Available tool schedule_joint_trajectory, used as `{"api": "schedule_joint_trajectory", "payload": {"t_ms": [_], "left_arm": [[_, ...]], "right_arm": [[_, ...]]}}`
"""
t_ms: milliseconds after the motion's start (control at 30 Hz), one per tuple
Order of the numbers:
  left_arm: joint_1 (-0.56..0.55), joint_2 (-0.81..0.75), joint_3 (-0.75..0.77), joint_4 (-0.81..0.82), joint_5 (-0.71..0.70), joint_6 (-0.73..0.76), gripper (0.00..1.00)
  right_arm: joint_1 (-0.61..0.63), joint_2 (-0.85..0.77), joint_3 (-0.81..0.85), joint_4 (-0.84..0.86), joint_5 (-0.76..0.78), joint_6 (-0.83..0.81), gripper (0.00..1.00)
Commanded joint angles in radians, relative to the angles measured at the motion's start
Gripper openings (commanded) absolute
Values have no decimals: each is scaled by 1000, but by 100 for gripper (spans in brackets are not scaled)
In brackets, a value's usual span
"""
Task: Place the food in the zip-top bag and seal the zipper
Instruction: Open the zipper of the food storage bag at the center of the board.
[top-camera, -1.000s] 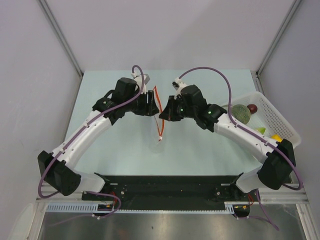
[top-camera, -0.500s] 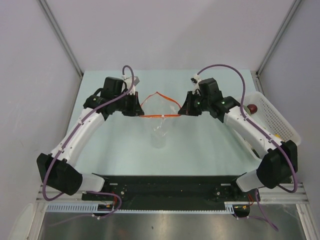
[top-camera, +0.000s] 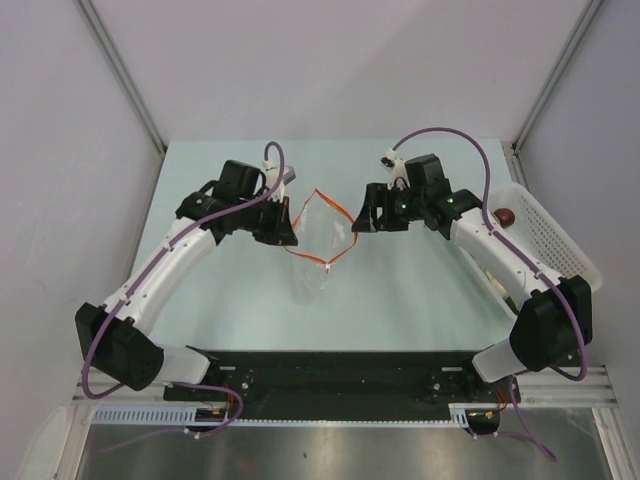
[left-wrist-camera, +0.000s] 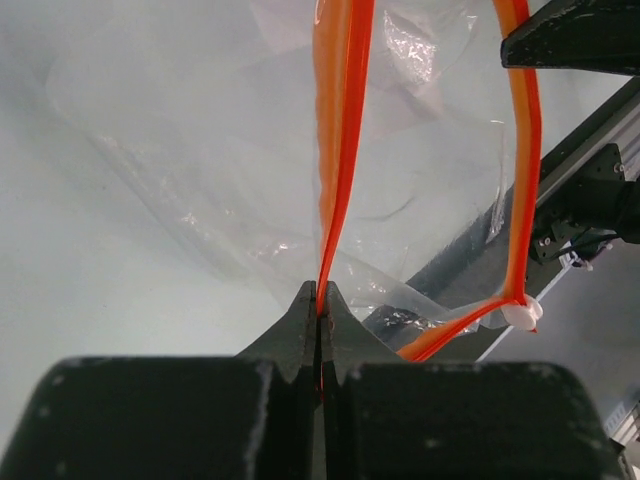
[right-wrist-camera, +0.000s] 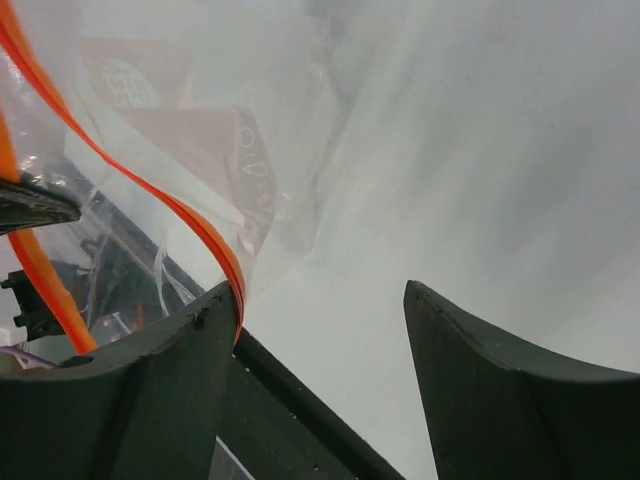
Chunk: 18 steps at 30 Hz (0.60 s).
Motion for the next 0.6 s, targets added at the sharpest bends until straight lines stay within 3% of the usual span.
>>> {"api": "schedule_joint_trajectory", "payload": {"t_ms": [0, 67, 100, 200, 367, 567], "left_arm": [[-2, 17, 26, -2, 34, -25, 0], [-2, 17, 26, 9, 34, -28, 0], [-2, 17, 31, 6, 37, -29, 0], [15, 13, 37, -2, 13, -34, 0], [46, -16, 26, 7, -77, -52, 0], [44, 7, -7, 21, -216, -57, 2]], "right_arm": [[18, 9, 52, 74, -25, -49, 70], [24, 12, 53, 73, 2, -71, 52], [26, 14, 53, 68, 15, -83, 33], [15, 18, 55, 15, 40, -149, 0], [-2, -11, 55, -145, 153, -317, 0], [11, -22, 55, -254, 140, -443, 0]]}}
